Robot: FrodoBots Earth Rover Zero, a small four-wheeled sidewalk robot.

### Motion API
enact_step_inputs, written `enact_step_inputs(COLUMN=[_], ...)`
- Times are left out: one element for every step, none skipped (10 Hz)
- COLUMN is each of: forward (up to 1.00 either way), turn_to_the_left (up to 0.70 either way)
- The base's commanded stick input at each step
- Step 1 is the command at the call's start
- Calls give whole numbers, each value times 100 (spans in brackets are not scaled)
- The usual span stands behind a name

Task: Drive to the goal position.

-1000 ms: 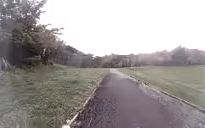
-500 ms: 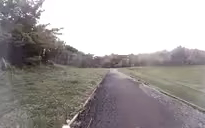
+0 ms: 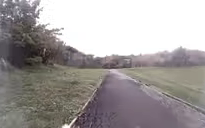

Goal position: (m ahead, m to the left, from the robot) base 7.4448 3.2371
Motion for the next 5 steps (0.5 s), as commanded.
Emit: enact_step_inputs(forward=[70,70,70,70,70], turn_to_the_left=[-6,0,0,0,0])
